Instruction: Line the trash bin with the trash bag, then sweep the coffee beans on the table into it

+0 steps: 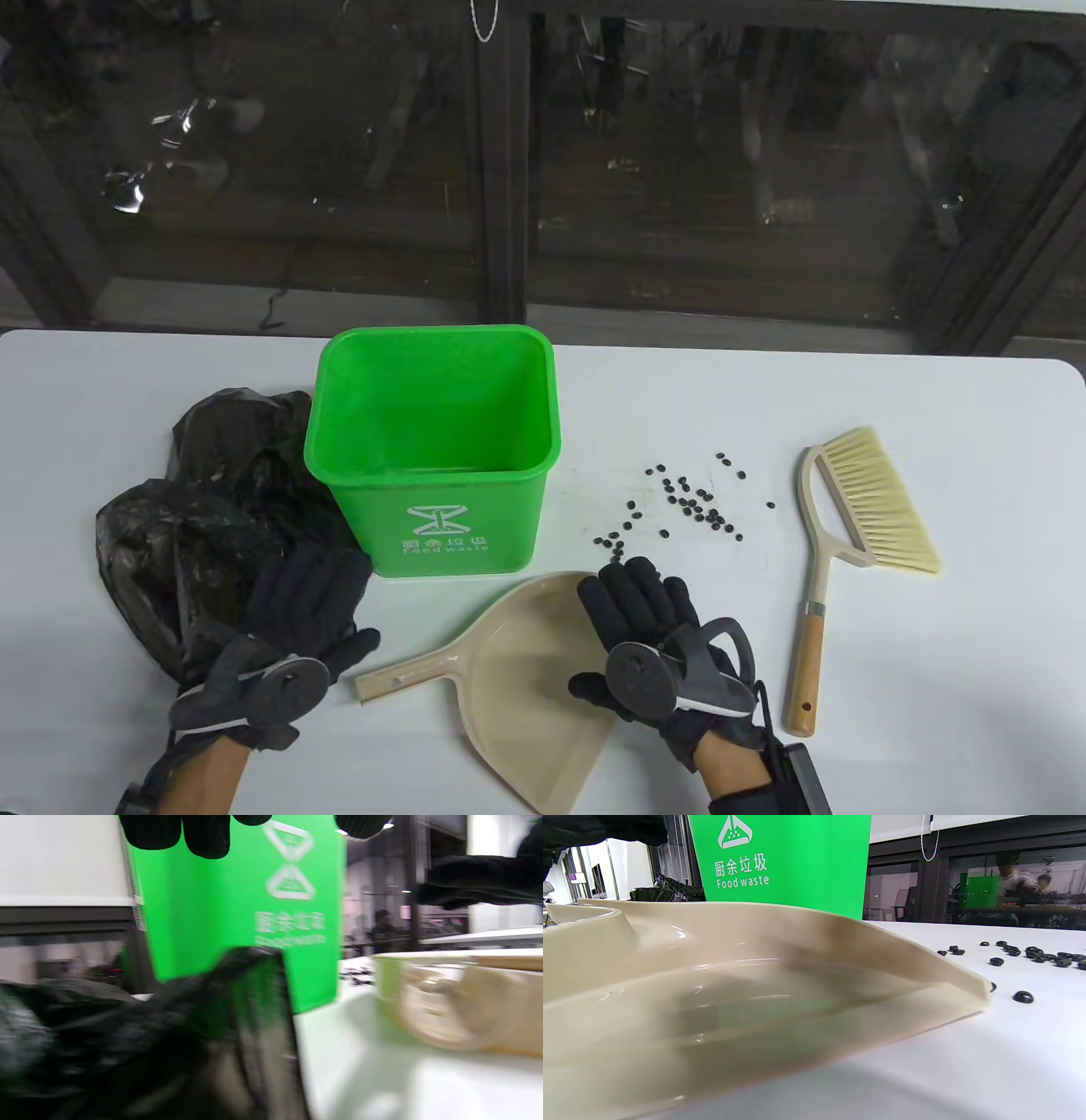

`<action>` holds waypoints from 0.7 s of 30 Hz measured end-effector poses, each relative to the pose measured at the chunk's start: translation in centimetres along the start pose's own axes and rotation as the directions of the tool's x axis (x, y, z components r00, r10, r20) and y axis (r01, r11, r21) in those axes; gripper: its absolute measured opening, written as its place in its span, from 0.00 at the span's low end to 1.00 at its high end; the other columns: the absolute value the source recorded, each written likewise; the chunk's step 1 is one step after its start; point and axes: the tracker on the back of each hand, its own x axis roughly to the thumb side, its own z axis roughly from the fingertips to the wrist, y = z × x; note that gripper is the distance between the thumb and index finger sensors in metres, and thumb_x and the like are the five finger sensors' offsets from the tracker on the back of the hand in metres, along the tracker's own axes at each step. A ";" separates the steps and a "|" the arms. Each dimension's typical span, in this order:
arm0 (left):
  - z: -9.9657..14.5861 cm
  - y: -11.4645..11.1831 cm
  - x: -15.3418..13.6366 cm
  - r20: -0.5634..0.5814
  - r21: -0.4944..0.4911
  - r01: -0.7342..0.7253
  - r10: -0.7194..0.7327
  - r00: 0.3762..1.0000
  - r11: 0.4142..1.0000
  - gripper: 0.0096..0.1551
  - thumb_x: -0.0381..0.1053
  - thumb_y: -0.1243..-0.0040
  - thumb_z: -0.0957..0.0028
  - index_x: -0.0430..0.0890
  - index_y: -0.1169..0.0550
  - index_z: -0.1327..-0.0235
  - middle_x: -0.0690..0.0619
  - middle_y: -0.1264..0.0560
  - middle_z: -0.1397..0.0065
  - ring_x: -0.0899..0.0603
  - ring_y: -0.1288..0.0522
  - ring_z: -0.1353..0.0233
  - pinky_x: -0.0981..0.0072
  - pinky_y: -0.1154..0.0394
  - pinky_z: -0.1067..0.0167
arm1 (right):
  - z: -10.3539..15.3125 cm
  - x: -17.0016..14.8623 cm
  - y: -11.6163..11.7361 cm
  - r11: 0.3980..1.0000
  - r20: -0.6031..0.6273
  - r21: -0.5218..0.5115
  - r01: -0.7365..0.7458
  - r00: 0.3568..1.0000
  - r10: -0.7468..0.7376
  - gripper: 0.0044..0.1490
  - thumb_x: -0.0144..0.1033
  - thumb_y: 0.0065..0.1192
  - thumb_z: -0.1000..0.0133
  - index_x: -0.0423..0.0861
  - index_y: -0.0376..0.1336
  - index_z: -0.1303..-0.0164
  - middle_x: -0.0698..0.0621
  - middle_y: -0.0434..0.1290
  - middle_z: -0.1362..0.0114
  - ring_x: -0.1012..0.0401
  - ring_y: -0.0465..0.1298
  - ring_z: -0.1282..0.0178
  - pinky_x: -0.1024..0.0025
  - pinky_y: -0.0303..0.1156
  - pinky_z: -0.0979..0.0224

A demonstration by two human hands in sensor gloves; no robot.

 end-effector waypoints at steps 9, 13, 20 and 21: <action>0.6 -3.0 -4.5 -0.204 -0.238 -0.086 0.036 0.978 0.967 0.44 0.53 0.51 0.25 0.38 0.57 0.10 0.30 0.55 0.11 0.16 0.54 0.18 0.21 0.56 0.29 | -0.1 -0.1 0.2 1.000 -0.005 0.015 0.009 1.000 -0.009 0.60 0.72 0.36 0.51 0.46 0.25 0.23 0.39 0.34 0.14 0.38 0.33 0.18 0.31 0.43 0.27; -0.1 -5.0 -3.8 -0.170 -0.382 -0.074 0.008 0.985 0.921 0.51 0.59 0.48 0.29 0.38 0.59 0.10 0.28 0.59 0.11 0.15 0.57 0.19 0.21 0.58 0.30 | -0.2 -0.3 0.5 0.999 -0.007 0.029 0.016 1.000 -0.015 0.60 0.72 0.36 0.51 0.46 0.25 0.23 0.38 0.34 0.14 0.38 0.33 0.18 0.31 0.43 0.27; -1.1 -6.6 -2.3 -0.133 -0.354 -0.011 -0.039 0.990 0.935 0.33 0.52 0.55 0.24 0.43 0.44 0.10 0.33 0.48 0.10 0.17 0.52 0.18 0.22 0.56 0.29 | -0.2 -0.5 0.8 0.998 -0.018 0.045 0.032 0.999 -0.031 0.60 0.71 0.36 0.51 0.45 0.25 0.24 0.38 0.34 0.14 0.38 0.33 0.19 0.31 0.43 0.27; -1.1 -6.4 -2.2 -0.133 -0.324 0.000 -0.046 0.990 0.946 0.29 0.50 0.55 0.24 0.43 0.39 0.12 0.36 0.44 0.11 0.18 0.50 0.18 0.22 0.55 0.29 | -0.2 -0.5 0.8 0.998 -0.018 0.045 0.040 0.999 -0.039 0.60 0.71 0.36 0.51 0.45 0.25 0.24 0.38 0.34 0.14 0.38 0.33 0.19 0.31 0.42 0.27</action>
